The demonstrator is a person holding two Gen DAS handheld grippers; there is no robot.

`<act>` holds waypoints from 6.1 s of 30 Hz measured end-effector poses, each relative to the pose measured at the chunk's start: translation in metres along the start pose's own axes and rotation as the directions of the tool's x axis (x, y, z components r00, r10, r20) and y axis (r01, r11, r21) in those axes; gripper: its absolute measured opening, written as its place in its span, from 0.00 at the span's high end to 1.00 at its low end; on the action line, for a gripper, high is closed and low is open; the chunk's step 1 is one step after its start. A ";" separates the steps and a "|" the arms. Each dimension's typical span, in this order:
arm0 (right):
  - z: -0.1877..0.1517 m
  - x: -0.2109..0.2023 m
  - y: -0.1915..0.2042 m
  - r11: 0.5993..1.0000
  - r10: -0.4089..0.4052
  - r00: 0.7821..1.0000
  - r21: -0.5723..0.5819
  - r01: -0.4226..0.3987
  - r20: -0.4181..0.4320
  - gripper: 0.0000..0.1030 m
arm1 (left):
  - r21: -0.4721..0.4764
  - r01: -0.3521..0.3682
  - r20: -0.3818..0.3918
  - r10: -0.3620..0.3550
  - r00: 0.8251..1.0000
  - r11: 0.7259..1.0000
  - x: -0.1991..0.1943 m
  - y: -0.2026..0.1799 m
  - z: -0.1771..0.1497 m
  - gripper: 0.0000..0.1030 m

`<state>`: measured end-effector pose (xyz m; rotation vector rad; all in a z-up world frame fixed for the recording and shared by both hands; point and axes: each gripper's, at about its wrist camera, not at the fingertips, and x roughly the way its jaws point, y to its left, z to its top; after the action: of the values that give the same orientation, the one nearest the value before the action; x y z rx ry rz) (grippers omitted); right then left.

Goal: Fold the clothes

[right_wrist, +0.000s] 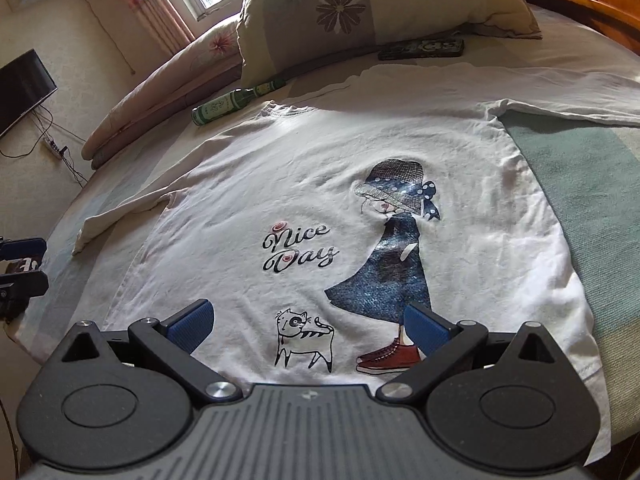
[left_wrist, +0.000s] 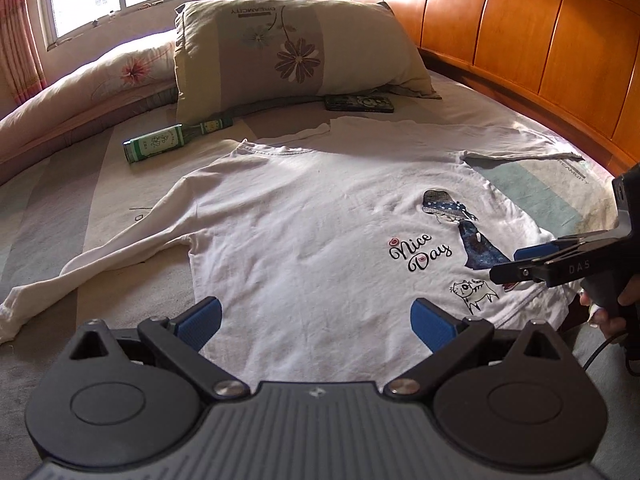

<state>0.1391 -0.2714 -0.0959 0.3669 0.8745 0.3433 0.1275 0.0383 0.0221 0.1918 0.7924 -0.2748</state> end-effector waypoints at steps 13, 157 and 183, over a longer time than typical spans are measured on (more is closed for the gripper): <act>-0.042 -0.018 -0.051 0.975 0.210 0.954 0.024 -0.220 0.214 0.00 | 0.009 -0.092 0.008 0.092 0.996 0.996 -0.014 -0.026 0.046 0.03; 0.238 0.340 0.225 0.466 -0.068 0.992 -0.882 -0.066 -0.110 0.48 | -0.504 -0.088 0.127 0.174 0.976 0.859 0.141 0.214 -0.021 0.01; 0.258 0.311 0.201 0.800 -0.092 0.993 -0.599 0.029 -0.075 0.42 | -0.490 -0.103 0.100 0.173 0.980 0.866 0.149 0.210 -0.018 0.01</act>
<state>0.5000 -0.0023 -0.0658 -0.2735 0.8264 0.5617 0.2811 0.2163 -0.0845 -0.2422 0.6800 0.0529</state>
